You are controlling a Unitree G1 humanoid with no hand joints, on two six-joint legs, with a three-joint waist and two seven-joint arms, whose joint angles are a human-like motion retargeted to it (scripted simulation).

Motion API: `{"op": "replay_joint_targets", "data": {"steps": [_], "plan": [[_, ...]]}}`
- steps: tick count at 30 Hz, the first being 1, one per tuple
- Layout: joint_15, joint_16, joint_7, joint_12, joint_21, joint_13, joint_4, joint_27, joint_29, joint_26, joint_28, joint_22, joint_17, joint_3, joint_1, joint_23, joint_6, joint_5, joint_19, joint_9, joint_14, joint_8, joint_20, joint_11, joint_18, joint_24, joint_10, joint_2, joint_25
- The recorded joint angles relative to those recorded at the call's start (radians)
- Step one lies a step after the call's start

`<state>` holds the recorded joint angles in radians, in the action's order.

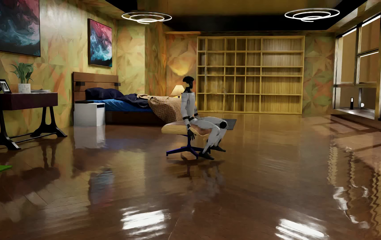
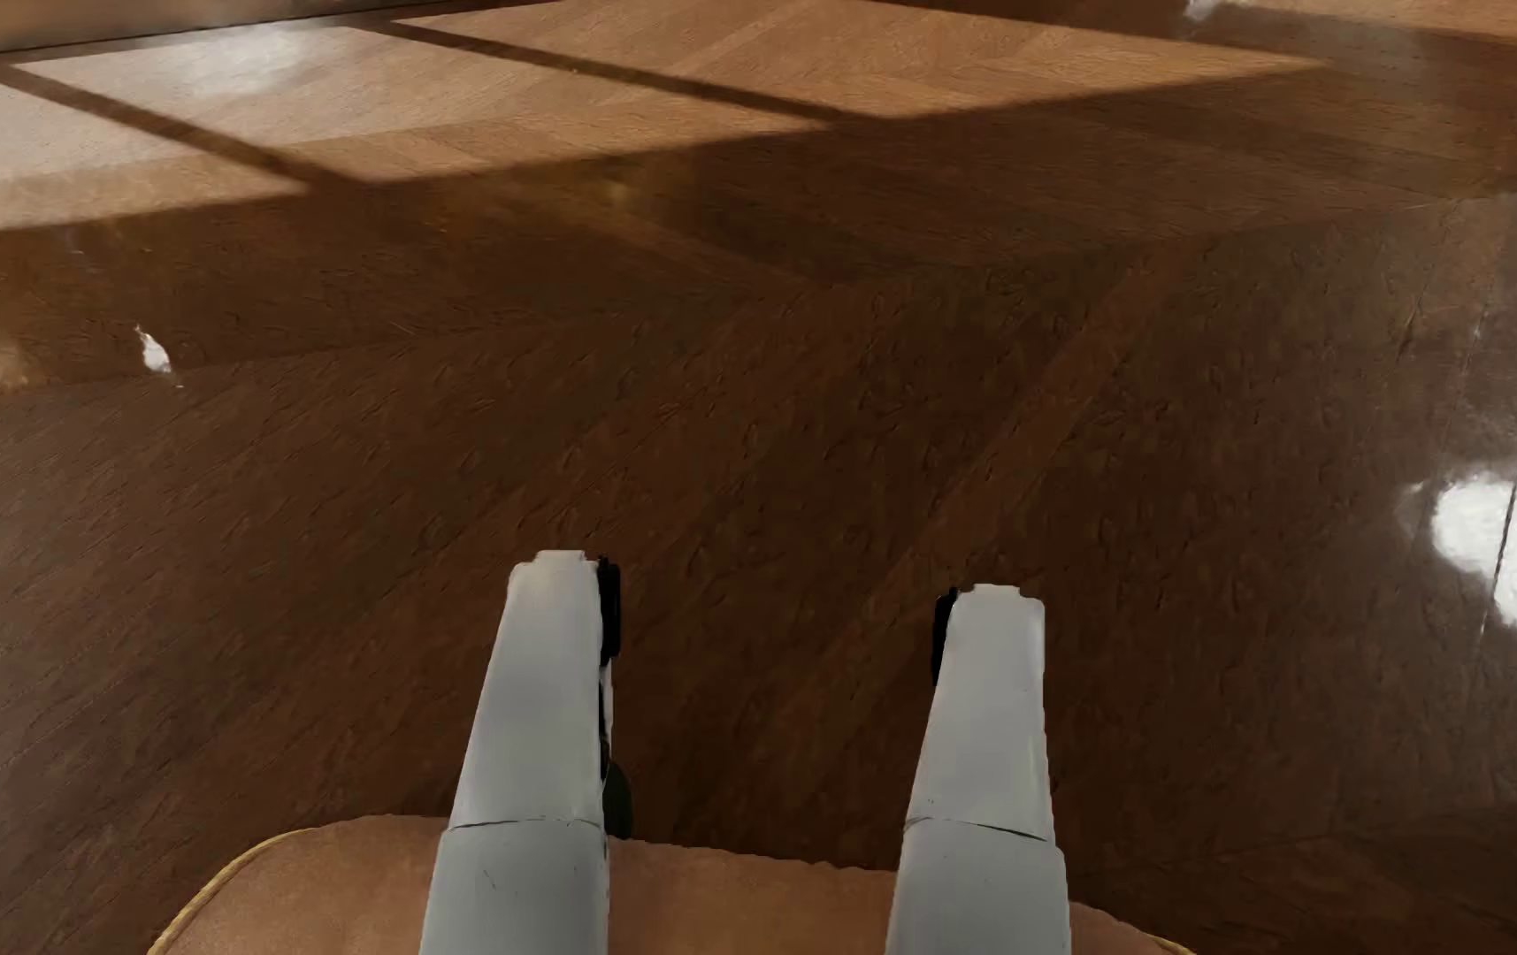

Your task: Stand up from the chair

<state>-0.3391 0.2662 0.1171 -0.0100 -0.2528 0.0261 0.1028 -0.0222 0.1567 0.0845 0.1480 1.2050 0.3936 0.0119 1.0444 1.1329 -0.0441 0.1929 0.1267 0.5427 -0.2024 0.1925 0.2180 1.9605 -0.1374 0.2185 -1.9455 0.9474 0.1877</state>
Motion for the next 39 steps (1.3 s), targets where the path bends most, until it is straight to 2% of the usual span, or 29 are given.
{"op": "replay_joint_targets", "data": {"steps": [2,5,7,13,19,22,24,26,27,28,30,31,32,34,35,36,37,38,39], "plan": [[0.001,-0.01,-0.001,-0.028,0.018,0.032,-0.005,-0.006,0.007,0.006,0.026,-0.04,-0.006,0.001,-0.006,-0.059,-0.001,0.001,-0.001,-0.002,0.003,0.002,-0.004,0.001,0.001,0.008,0.002,-0.001,-0.022],[0.003,-0.017,0.0,-0.023,-0.004,0.031,-0.013,-0.031,0.036,0.018,0.045,-0.088,0.008,0.001,-0.018,-0.135,-0.001,0.002,-0.003,-0.003,0.006,0.005,0.016,0.002,0.001,0.016,0.006,-0.006,-0.001],[0.005,-0.02,-0.001,0.004,-0.033,-0.002,-0.016,-0.042,0.018,0.022,0.021,-0.09,0.013,-0.001,-0.023,-0.139,-0.005,-0.002,-0.006,-0.003,0.008,0.005,0.035,0.001,0.005,0.011,0.008,-0.008,0.028],[-0.001,-0.007,-0.003,0.062,-0.062,-0.077,-0.02,-0.026,-0.04,0.02,-0.009,-0.11,0.015,-0.006,-0.036,-0.097,-0.01,-0.003,-0.006,0.017,0.007,0.008,0.075,0.003,0.009,-0.007,0.009,-0.017,0.014],[-0.038,-0.009,-0.002,0.105,-0.059,-0.1,-0.009,-0.024,-0.044,0.016,-0.02,-0.128,0.023,-0.01,0.0,-0.102,-0.01,-0.013,-0.014,0.073,-0.001,0.015,0.074,0.008,-0.004,-0.025,0.009,0.027,0.009],[-0.049,0.015,0.004,0.106,-0.005,-0.059,0.003,-0.027,-0.007,0.016,-0.008,-0.215,0.056,-0.012,0.06,-0.239,-0.009,-0.023,-0.011,0.1,-0.013,0.027,0.054,0.016,-0.015,-0.039,0.0,0.089,-0.024],[-0.053,0.052,0.014,0.078,0.059,0.011,0.013,-0.034,-0.02,0.02,-0.043,-0.348,0.106,-0.013,0.122,-0.447,-0.007,-0.031,-0.004,0.108,-0.024,0.039,0.008,0.026,-0.028,-0.09,-0.012,0.152,-0.054],[-0.052,0.099,0.026,0.022,0.116,0.093,0.029,-0.05,-0.094,0.03,-0.146,-0.564,0.165,-0.016,0.188,-0.721,0.0,-0.046,-0.003,0.114,-0.035,0.051,-0.061,0.039,-0.046,-0.175,-0.029,0.22,-0.069],[-0.043,0.122,0.032,-0.003,0.127,0.118,0.04,-0.057,-0.176,0.049,-0.228,-0.695,0.197,-0.017,0.222,-0.856,0.004,-0.054,-0.002,0.118,-0.04,0.057,-0.098,0.045,-0.057,-0.216,-0.037,0.258,-0.078],[-0.034,0.147,0.038,-0.02,0.134,0.13,0.049,-0.066,-0.284,0.077,-0.322,-0.838,0.229,-0.018,0.256,-0.983,0.01,-0.057,0.004,0.124,-0.044,0.064,-0.127,0.051,-0.068,-0.237,-0.045,0.294,-0.046],[-0.035,0.224,0.049,-0.003,0.117,0.106,0.059,-0.099,-0.508,0.146,-0.495,-1.116,0.314,-0.017,0.32,-1.179,0.023,-0.06,0.01,0.151,-0.054,0.074,-0.157,0.064,-0.089,-0.251,-0.057,0.361,-0.017],[-0.038,0.279,0.054,0.03,0.081,0.055,0.063,-0.131,-0.597,0.191,-0.561,-1.235,0.368,-0.017,0.352,-1.254,0.031,-0.065,0.012,0.168,-0.059,0.077,-0.151,0.068,-0.099,-0.232,-0.06,0.396,0.013],[-0.043,0.345,0.06,0.076,0.022,-0.03,0.067,-0.161,-0.628,0.216,-0.566,-1.337,0.428,-0.017,0.384,-1.313,0.041,-0.069,0.016,0.187,-0.065,0.08,-0.137,0.07,-0.11,-0.2,-0.061,0.431,0.047],[-0.052,0.515,0.07,0.208,-0.186,-0.302,0.071,-0.201,-0.567,0.234,-0.425,-1.482,0.552,-0.022,0.445,-1.382,0.055,-0.069,0.027,0.234,-0.074,0.081,-0.068,0.068,-0.124,-0.166,-0.059,0.491,0.086],[-0.055,0.61,0.076,0.299,-0.349,-0.485,0.079,-0.215,-0.517,0.23,-0.323,-1.53,0.609,-0.024,0.474,-1.401,0.063,-0.073,0.033,0.255,-0.08,0.081,0.0,0.067,-0.129,-0.181,-0.058,0.522,0.082],[-0.061,0.698,0.082,0.415,-0.553,-0.703,0.083,-0.23,-0.479,0.242,-0.277,-1.555,0.654,-0.025,0.497,-1.409,0.065,-0.076,0.038,0.279,-0.089,0.078,0.109,0.063,-0.132,-0.201,-0.057,0.545,0.069],[-0.069,0.767,0.082,0.546,-0.767,-0.928,0.079,-0.254,-0.439,0.267,-0.302,-1.561,0.682,-0.026,0.521,-1.412,0.064,-0.074,0.044,0.295,-0.097,0.077,0.24,0.061,-0.131,-0.231,-0.055,0.568,0.057],[-0.076,0.82,0.08,0.696,-0.966,-1.142,0.077,-0.269,-0.467,0.275,-0.317,-1.556,0.692,-0.026,0.538,-1.42,0.065,-0.076,0.044,0.32,-0.105,0.073,0.361,0.054,-0.125,-0.264,-0.048,0.583,0.036],[-0.084,0.846,0.077,0.849,-1.12,-1.306,0.074,-0.281,-0.525,0.29,-0.343,-1.548,0.693,-0.024,0.551,-1.423,0.062,-0.075,0.047,0.342,-0.113,0.074,0.484,0.044,-0.124,-0.283,-0.039,0.595,0.017]]}}
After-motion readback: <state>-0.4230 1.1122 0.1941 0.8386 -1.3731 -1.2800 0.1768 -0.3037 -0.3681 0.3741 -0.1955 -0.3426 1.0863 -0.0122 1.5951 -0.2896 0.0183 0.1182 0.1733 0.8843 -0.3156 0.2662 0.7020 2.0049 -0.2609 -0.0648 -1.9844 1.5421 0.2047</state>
